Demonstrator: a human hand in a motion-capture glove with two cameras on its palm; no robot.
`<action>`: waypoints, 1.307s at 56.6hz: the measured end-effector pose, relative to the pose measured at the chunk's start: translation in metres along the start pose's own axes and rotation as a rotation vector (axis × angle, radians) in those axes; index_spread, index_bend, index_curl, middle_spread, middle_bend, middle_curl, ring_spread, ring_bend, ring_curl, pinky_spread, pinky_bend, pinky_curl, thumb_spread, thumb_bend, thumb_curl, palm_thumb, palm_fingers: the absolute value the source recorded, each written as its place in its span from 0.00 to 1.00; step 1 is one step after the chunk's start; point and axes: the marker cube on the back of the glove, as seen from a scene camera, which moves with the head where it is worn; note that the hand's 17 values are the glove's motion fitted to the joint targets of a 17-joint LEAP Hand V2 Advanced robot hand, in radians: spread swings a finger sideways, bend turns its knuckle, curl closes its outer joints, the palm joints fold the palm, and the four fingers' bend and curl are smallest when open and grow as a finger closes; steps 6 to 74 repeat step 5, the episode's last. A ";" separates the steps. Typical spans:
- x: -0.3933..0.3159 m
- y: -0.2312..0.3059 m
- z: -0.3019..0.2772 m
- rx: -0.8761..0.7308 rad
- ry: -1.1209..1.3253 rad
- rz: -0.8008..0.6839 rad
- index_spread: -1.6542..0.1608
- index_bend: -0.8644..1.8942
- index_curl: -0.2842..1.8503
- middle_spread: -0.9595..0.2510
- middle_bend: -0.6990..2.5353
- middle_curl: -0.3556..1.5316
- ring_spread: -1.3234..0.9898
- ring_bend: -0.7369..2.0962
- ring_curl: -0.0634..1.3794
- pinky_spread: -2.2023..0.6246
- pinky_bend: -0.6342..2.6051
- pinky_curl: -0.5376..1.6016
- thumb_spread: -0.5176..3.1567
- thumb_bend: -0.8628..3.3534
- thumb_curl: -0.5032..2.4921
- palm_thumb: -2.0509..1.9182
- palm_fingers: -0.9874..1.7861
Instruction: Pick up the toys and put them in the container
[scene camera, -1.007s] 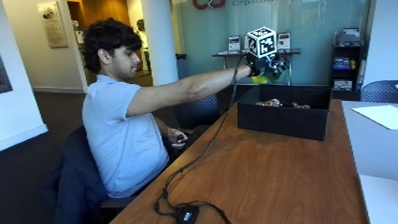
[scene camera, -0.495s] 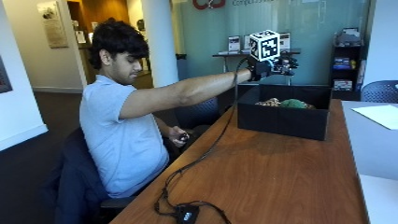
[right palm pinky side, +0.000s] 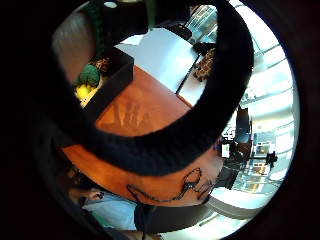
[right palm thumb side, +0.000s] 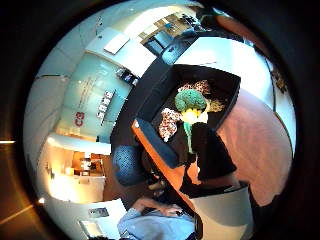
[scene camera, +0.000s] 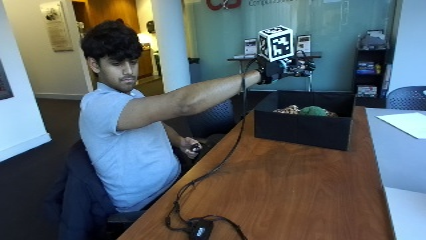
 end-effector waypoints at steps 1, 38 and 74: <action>0.000 0.000 0.000 0.000 0.002 0.002 0.73 0.39 0.29 0.80 0.26 0.33 0.56 0.34 0.24 0.80 0.45 0.38 0.55 0.24 0.27 0.52 0.34; 0.002 0.002 0.002 -0.013 0.022 -0.010 0.73 0.39 0.30 0.80 0.26 0.32 0.56 0.34 0.25 0.80 0.44 0.38 0.55 0.24 0.27 0.52 0.34; 0.002 0.002 0.002 -0.013 0.022 -0.010 0.73 0.39 0.30 0.80 0.26 0.32 0.56 0.34 0.25 0.80 0.44 0.38 0.55 0.24 0.27 0.52 0.34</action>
